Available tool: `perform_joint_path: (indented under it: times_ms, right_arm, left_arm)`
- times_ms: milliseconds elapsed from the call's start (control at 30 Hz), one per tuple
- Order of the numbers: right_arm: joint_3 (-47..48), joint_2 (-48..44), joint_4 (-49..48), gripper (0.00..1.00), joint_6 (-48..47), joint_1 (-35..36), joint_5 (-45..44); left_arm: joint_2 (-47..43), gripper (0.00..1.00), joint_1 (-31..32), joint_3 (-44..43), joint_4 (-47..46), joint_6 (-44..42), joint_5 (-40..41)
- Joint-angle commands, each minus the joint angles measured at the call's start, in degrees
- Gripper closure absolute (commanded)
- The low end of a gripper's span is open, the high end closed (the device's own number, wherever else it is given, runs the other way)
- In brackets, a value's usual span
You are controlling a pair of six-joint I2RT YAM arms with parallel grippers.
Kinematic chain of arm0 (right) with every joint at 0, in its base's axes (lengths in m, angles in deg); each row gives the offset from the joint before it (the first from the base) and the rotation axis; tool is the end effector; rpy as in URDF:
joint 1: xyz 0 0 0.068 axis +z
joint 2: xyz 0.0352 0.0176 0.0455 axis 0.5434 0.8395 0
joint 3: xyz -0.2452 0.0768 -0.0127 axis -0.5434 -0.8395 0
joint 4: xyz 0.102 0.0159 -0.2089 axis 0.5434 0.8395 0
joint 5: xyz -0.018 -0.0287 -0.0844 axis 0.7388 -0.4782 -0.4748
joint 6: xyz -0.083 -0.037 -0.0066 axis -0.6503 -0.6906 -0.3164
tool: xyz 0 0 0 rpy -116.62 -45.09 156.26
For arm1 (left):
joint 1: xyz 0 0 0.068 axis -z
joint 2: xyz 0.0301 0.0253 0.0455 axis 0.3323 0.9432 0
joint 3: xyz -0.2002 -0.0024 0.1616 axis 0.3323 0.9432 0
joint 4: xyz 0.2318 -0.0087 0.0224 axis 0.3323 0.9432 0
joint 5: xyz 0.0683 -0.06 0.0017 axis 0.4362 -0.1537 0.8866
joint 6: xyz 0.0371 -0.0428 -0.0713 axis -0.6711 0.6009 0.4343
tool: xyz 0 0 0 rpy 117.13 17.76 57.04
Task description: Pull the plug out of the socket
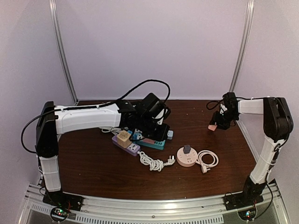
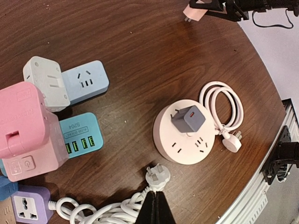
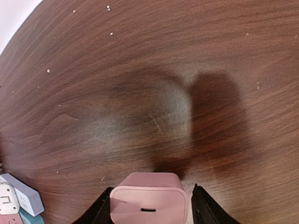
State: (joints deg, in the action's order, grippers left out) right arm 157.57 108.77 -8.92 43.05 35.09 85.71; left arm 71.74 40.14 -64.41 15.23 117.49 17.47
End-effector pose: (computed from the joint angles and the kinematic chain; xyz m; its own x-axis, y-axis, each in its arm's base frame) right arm 0.3690 0.0376 0.1397 -0.8652 0.3689 -0.3397 0.2037 0.8775 0.4341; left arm 0.2182 -0.3785 0.2174 -0.8387 0.2372 -0.4902 0.4639 0.7826 -0.4152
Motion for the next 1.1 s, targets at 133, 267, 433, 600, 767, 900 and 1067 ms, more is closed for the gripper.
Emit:
perform_joint_path:
  times_ms: [133, 267, 433, 600, 767, 900, 1067]
  right_arm:
    - [6.93, 4.55, 2.56, 0.28, -1.19, -1.46, -0.08]
    - [7.82, 4.64, 2.88, 0.22, -1.44, -1.47, -0.59]
    - [5.31, 1.0, 2.02, 0.17, -1.24, -1.2, -1.6]
    - [0.51, -4.95, 0.92, 0.12, -0.99, 1.25, -3.63]
    - [-4.39, -12.25, 0.76, 0.11, -0.09, 7.0, -7.13]
    - [-6.54, -16.58, 2.27, 0.11, 0.66, 14.17, -11.57]
    - [-7.45, -19.78, 4.88, 0.13, 2.38, 23.75, -16.36]
  left_arm:
    - [-3.81, 1.0, -0.51, 1.65, -2.43, 0.05, 1.46]
    - [-4.42, 1.0, -0.51, 2.19, -2.43, 0.25, 1.75]
    - [-4.98, 1.0, -0.52, 2.76, -2.84, 0.57, 1.77]
    - [-5.01, 1.0, -0.88, 2.98, -3.0, 0.77, 1.75]
    - [-5.69, 1.0, -1.64, 4.61, -4.67, 1.64, 1.78]
    - [-5.74, 1.0, -2.0, 5.34, -5.65, 1.83, 1.37]
    - [-6.55, 1.0, -2.78, 6.47, -6.07, 1.86, 0.55]
